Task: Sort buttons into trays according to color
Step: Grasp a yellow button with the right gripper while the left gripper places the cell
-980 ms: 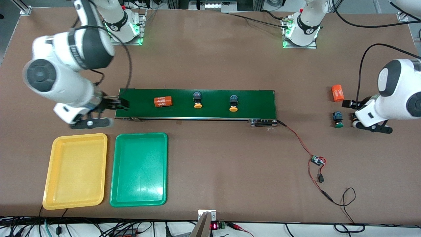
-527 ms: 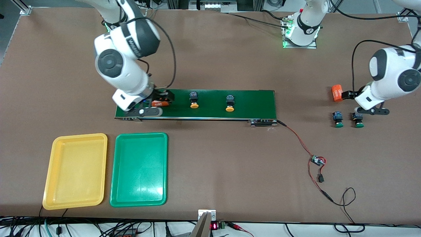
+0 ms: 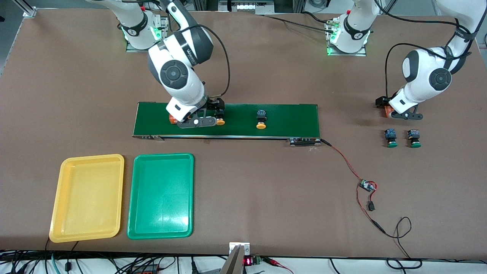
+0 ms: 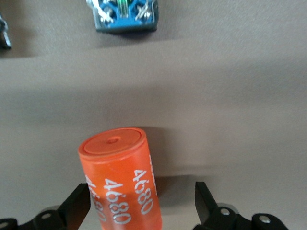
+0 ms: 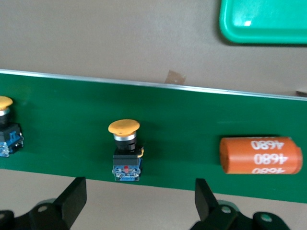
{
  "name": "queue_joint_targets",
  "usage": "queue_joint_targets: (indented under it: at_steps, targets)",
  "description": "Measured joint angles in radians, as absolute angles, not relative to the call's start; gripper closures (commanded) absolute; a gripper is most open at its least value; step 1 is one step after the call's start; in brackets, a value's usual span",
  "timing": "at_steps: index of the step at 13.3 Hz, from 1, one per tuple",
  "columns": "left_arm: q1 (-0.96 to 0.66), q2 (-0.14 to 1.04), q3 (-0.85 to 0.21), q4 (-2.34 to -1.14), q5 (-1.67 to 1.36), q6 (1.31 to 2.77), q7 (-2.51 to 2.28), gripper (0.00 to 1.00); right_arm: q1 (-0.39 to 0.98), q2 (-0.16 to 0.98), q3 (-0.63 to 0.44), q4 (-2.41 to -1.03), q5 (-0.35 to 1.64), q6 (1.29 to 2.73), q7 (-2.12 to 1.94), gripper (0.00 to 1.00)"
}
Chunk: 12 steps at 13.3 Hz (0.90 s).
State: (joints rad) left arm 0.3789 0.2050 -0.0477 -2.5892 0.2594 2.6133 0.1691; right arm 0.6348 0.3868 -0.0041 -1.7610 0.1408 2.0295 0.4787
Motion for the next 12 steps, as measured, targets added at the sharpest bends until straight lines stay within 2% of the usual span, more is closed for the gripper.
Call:
queue_joint_targets:
  at_steps: [2,3,7,9,12]
  targets:
    - [0.379,0.205,-0.046,-2.588,0.259,2.615,0.178,0.77,0.637,0.394,-0.005,-1.785,0.111,2.030,0.479,0.00]
    - [0.378,0.205,-0.046,-2.585,0.259,2.618,0.192,0.82,0.637,0.396,-0.005,-1.801,0.103,2.033,0.479,0.00]
    - [0.374,0.183,-0.048,-2.534,0.259,2.583,0.227,0.84,0.646,0.399,-0.005,-1.863,0.099,2.102,0.481,0.00]
    - [0.363,0.161,-0.069,-2.468,0.259,2.479,0.236,0.83,0.657,0.399,-0.005,-1.870,0.099,2.117,0.491,0.00]
    - [0.345,0.143,-0.181,-2.333,0.259,2.286,0.249,0.83,0.660,0.413,-0.005,-1.877,0.100,2.128,0.495,0.00]
